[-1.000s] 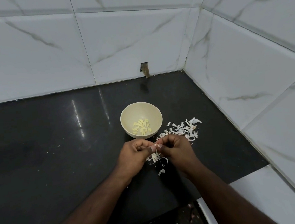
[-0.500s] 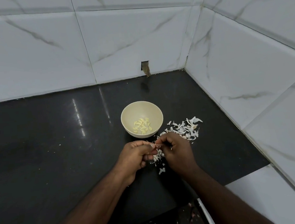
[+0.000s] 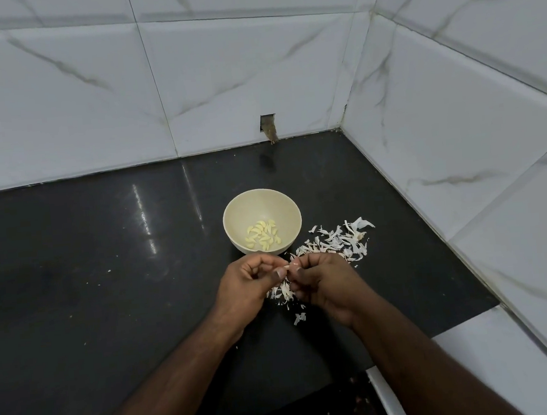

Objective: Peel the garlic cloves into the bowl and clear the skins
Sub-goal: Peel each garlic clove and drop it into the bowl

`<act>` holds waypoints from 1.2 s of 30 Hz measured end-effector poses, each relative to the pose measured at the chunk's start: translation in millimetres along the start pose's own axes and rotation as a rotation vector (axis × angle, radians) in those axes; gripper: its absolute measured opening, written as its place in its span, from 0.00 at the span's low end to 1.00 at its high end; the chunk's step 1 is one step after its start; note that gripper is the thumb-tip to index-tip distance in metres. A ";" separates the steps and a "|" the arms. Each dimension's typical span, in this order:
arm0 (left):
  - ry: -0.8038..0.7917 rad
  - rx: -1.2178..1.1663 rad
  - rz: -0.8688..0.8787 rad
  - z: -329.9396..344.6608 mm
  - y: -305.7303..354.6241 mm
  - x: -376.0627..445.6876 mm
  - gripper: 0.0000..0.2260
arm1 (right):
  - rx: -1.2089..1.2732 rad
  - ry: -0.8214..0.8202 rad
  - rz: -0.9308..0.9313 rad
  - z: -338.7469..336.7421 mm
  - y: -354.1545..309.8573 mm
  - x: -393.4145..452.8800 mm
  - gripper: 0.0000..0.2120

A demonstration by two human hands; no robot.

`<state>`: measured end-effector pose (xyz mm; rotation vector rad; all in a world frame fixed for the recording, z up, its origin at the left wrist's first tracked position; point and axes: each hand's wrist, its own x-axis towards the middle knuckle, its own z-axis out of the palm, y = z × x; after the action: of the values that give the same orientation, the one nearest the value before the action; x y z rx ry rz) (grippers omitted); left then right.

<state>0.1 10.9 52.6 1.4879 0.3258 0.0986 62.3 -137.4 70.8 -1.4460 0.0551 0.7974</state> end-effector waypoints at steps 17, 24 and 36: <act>-0.013 -0.128 -0.155 0.2 -2.2 3.0 0.05 | -0.211 0.119 -0.308 -4.7 -2.2 -1.1 0.09; -0.001 -0.264 -0.193 1.2 -2.4 2.8 0.08 | -0.270 0.133 -0.420 -2.3 5.1 0.7 0.08; 0.035 -0.141 -0.167 0.4 -1.5 2.9 0.04 | -0.304 0.078 -0.413 -1.4 5.2 -2.0 0.07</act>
<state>2.7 11.1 50.7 1.3159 0.4605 0.0134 58.7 -140.0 67.0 -1.7004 -0.3091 0.4207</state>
